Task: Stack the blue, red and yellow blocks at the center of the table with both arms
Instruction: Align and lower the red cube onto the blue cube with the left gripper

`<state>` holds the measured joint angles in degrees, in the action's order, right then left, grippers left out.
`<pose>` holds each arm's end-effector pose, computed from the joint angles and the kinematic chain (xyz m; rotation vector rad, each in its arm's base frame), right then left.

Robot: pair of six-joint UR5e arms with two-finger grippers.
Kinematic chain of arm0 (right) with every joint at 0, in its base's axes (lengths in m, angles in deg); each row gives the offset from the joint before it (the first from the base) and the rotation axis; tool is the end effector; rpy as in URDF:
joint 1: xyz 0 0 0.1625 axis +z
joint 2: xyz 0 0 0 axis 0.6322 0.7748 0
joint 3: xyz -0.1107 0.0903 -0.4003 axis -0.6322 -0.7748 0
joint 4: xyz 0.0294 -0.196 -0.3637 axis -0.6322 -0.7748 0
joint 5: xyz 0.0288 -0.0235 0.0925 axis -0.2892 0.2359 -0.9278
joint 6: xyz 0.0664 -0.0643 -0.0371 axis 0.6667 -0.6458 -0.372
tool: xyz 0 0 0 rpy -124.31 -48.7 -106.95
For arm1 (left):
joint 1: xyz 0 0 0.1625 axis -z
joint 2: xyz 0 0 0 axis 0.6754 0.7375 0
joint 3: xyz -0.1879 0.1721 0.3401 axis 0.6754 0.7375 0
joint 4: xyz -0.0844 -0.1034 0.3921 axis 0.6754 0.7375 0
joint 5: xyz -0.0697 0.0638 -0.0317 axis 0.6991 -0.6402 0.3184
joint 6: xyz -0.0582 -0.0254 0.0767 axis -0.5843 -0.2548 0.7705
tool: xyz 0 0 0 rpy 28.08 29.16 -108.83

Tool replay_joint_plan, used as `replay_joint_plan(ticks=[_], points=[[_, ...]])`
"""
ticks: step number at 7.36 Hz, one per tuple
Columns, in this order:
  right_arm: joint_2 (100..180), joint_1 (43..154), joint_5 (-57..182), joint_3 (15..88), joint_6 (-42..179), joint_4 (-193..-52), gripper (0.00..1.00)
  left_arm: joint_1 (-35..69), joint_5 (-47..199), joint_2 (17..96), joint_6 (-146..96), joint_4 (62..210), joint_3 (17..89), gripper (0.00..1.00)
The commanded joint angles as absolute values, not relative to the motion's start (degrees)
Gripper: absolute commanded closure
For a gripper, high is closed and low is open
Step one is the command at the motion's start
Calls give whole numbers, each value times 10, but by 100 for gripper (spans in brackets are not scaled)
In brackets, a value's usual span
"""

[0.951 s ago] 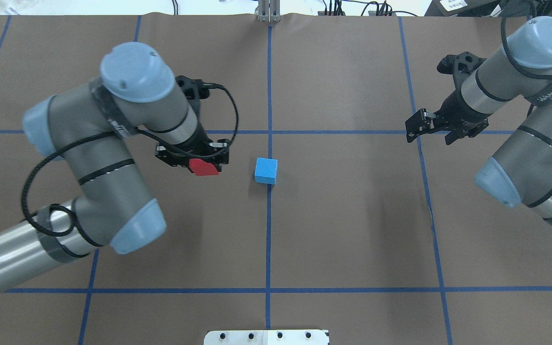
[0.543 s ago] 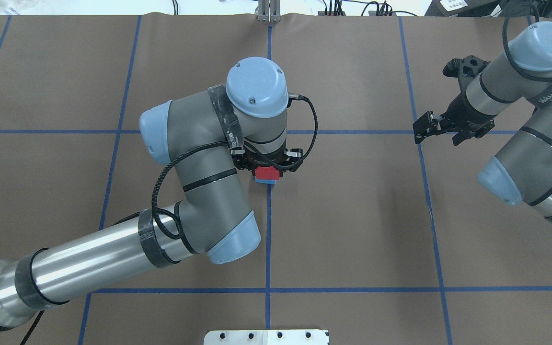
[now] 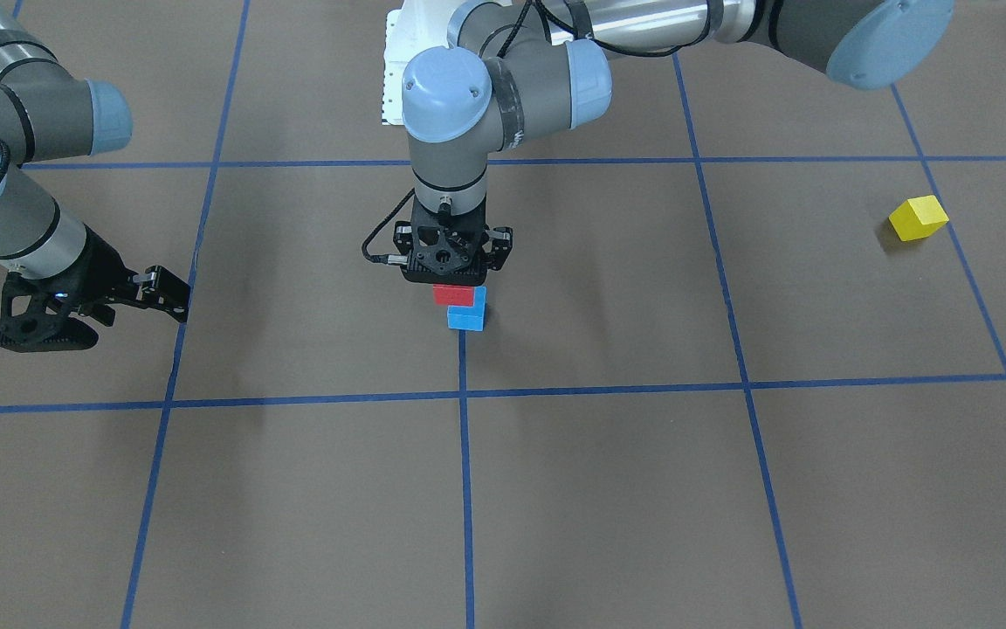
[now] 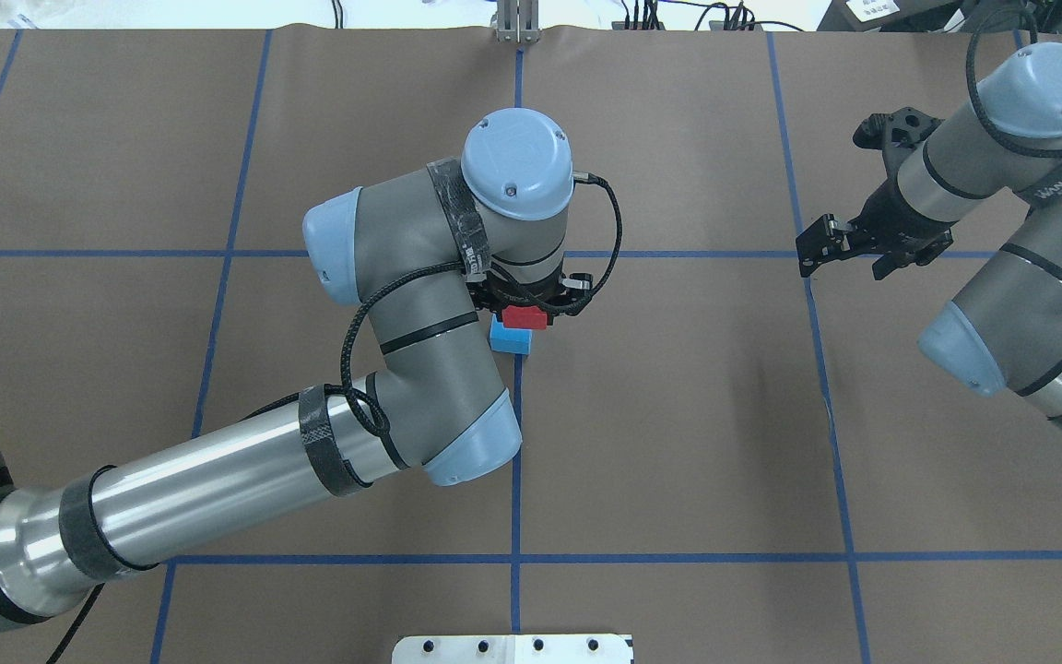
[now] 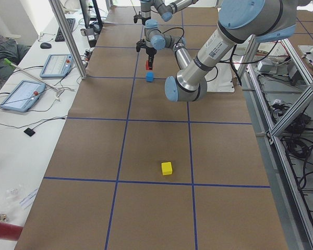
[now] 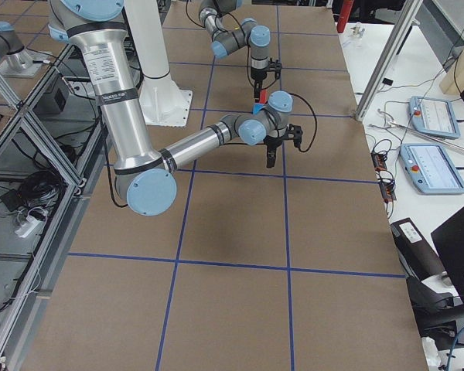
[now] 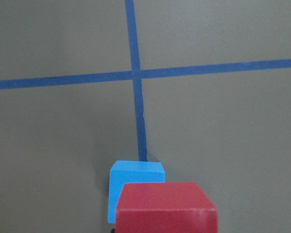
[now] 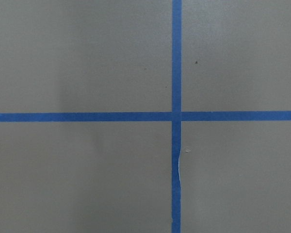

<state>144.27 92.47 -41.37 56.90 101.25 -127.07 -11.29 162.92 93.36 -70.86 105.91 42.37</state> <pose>-0.3009 -0.5260 0.4188 -0.0098 -0.8416 0.0129 0.5975 -0.4805 0.1117 0.1091 0.7988 0.0910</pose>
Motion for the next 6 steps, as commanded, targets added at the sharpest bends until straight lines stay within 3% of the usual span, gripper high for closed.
replay_joint_plan(ticks=[1, 6], points=[[1442, 926, -414, 569, 1013, -1271, 0, -107, 1629, 934, -695, 1060, 418, 100], [1439, 926, -414, 563, 1013, -1271, 0, -105, 1629, 936, -684, 1071, 414, 100]])
